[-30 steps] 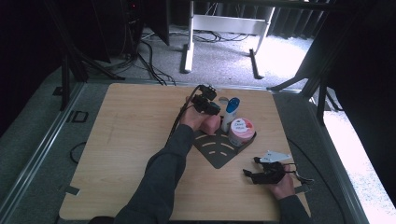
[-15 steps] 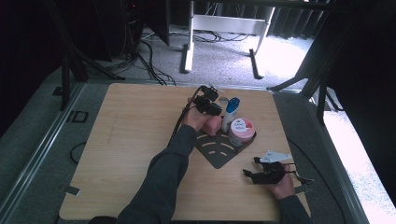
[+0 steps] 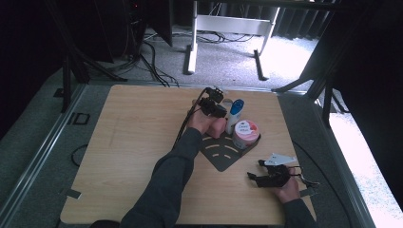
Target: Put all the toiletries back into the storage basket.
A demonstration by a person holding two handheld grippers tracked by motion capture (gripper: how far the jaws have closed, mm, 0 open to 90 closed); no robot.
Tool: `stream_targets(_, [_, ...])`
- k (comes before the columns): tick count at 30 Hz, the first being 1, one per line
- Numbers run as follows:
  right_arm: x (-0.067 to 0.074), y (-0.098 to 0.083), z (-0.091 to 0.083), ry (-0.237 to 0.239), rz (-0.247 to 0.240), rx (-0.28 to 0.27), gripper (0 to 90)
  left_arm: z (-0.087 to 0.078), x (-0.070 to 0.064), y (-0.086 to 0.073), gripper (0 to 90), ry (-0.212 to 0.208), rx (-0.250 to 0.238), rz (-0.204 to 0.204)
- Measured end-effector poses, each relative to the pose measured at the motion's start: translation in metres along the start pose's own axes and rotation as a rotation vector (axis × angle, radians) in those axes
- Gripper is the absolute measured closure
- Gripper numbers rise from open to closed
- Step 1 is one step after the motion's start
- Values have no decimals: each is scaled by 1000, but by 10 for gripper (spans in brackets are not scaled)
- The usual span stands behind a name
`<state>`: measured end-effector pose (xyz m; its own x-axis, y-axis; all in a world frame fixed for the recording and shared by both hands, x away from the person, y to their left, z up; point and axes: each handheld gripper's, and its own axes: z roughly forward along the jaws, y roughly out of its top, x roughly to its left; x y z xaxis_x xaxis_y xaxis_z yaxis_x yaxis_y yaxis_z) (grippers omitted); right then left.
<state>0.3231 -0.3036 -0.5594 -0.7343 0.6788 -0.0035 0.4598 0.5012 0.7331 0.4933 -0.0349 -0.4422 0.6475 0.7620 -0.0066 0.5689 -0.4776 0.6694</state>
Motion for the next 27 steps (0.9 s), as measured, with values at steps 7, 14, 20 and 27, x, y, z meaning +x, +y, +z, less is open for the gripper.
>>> stream_targets(7, [0,0,0,0,0,0,250,1,-4,1,530,15,-1,12])
stream_targets(14, [0,0,0,0,0,0,250,2,-5,1,529,21,-2,17])
stream_targets(20, [0,0,0,0,0,0,249,2,-7,0,527,20,0,27])
stream_targets(27, [0,0,0,0,-1,0,249,2,-7,0,519,14,4,29])
